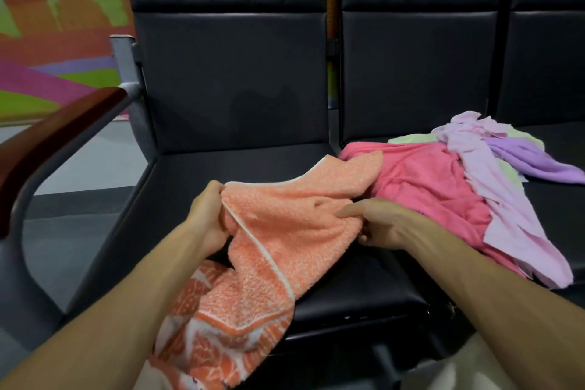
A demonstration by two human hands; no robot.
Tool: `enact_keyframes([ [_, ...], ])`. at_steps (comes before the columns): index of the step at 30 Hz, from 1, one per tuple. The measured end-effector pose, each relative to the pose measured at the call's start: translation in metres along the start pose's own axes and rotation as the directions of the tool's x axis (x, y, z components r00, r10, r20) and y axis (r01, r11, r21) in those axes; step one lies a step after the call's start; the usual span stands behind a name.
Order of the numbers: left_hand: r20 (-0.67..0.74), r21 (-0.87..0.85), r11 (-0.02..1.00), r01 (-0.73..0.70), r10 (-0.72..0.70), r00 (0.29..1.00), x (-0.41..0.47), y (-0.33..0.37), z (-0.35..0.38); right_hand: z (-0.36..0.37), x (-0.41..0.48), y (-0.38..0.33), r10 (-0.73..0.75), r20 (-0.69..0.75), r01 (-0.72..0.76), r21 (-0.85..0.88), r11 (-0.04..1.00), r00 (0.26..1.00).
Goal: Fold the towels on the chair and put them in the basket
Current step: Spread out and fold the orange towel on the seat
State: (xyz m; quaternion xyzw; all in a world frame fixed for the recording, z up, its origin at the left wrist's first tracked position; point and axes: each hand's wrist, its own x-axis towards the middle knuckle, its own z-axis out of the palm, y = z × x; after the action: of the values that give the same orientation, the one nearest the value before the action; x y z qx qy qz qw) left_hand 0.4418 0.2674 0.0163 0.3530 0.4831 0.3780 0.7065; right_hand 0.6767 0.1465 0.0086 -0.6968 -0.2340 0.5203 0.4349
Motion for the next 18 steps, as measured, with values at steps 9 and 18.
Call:
enact_keyframes([
  [9, -0.127, 0.151, 0.973, -0.174, 0.193, 0.973, -0.005, 0.008, -0.030, 0.011, -0.014, -0.011, -0.108, 0.013, 0.094, 0.399, 0.912, 0.994],
  [18, -0.336, 0.391, 0.890, -0.235, 0.376, 0.864, 0.010, 0.005, -0.072, 0.017, -0.017, -0.007, -0.151, -0.117, 0.105, -0.329, 0.939, 0.981],
])
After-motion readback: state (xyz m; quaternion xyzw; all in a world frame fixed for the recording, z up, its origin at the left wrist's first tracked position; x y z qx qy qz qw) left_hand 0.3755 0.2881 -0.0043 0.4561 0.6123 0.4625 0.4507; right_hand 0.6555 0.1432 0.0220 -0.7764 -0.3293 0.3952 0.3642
